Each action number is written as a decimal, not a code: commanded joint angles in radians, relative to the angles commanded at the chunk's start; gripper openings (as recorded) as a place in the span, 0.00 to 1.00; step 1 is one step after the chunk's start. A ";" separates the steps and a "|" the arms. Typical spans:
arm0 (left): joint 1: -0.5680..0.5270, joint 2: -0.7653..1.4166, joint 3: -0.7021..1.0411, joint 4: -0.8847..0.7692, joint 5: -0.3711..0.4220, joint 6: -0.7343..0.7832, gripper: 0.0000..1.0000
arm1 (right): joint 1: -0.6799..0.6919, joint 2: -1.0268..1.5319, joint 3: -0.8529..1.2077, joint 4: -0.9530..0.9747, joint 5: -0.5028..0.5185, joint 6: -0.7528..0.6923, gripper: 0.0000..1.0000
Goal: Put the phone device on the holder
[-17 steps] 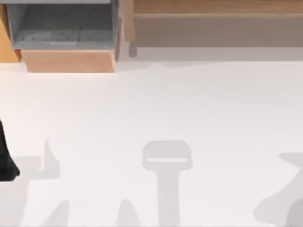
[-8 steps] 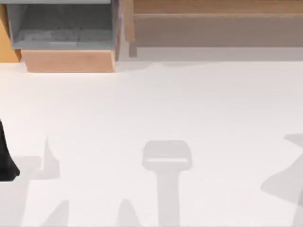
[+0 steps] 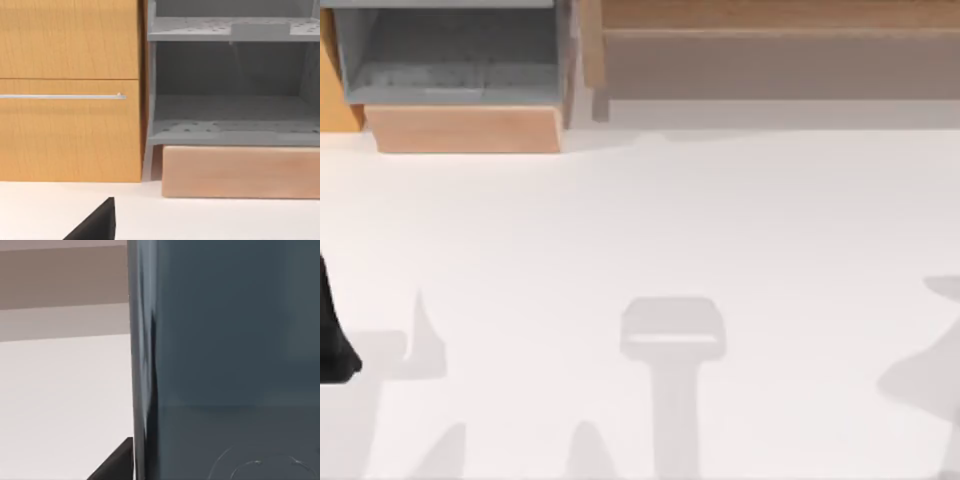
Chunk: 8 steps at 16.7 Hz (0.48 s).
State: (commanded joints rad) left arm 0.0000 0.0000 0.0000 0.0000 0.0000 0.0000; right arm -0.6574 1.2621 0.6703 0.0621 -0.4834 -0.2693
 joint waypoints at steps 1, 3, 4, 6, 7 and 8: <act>0.000 0.000 0.000 0.000 0.000 0.000 1.00 | 0.000 0.000 0.000 0.000 0.000 0.000 0.23; 0.000 0.000 0.000 0.000 0.000 0.000 1.00 | 0.000 0.000 0.000 0.000 0.000 0.000 0.38; 0.000 0.000 0.000 0.000 0.000 0.000 1.00 | 0.000 0.000 0.000 0.000 0.000 0.000 0.45; 0.000 0.000 0.000 0.000 0.000 0.000 1.00 | 0.000 0.000 0.000 0.000 0.000 0.000 0.60; 0.000 0.000 0.000 0.000 0.000 0.000 1.00 | 0.000 0.000 0.000 0.000 0.000 0.000 0.68; 0.000 0.000 0.000 0.000 0.000 0.000 1.00 | 0.000 0.000 0.000 0.000 0.000 0.000 0.75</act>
State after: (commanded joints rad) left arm 0.0000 0.0000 0.0000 0.0000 0.0000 0.0000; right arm -0.6574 1.2621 0.6703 0.0621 -0.4834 -0.2693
